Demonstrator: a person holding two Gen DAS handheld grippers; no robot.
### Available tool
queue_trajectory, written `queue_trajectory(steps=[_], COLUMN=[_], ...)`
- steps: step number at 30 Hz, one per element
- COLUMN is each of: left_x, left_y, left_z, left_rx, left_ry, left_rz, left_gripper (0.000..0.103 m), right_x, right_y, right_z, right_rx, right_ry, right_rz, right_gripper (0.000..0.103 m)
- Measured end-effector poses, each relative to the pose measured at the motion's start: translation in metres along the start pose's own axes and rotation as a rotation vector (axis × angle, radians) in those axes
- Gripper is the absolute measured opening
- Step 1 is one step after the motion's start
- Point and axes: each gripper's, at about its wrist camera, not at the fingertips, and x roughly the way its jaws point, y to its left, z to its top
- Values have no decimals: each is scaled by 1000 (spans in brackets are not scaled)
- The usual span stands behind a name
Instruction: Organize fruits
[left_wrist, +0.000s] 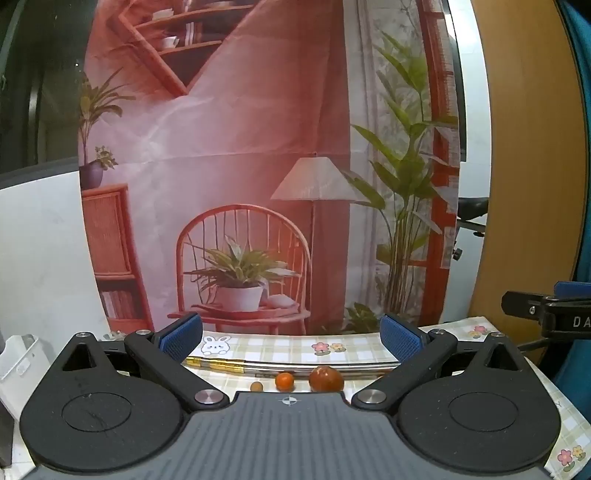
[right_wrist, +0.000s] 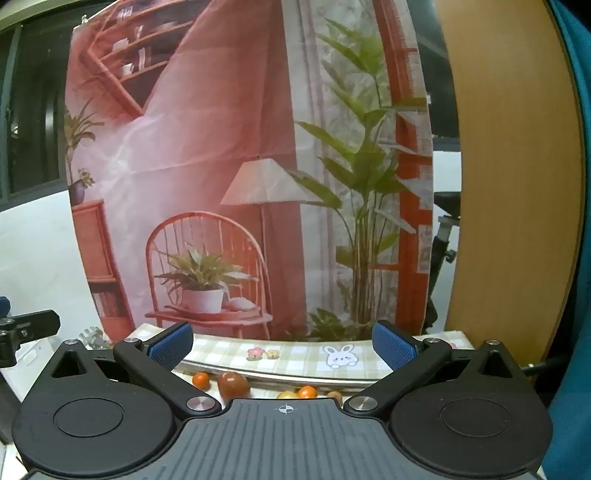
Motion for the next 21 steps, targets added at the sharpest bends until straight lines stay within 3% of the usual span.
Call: queue_trajectory(steps=[21], left_x=[-4], left_y=[-5], left_z=[0], left_rx=[26], left_ry=[-30], left_rz=[34], left_gripper=[103], right_x=[-5], right_y=[-4], right_z=[2], right_rx=[-13], right_ry=[-27], right_rz=[-16], right_gripper=[103])
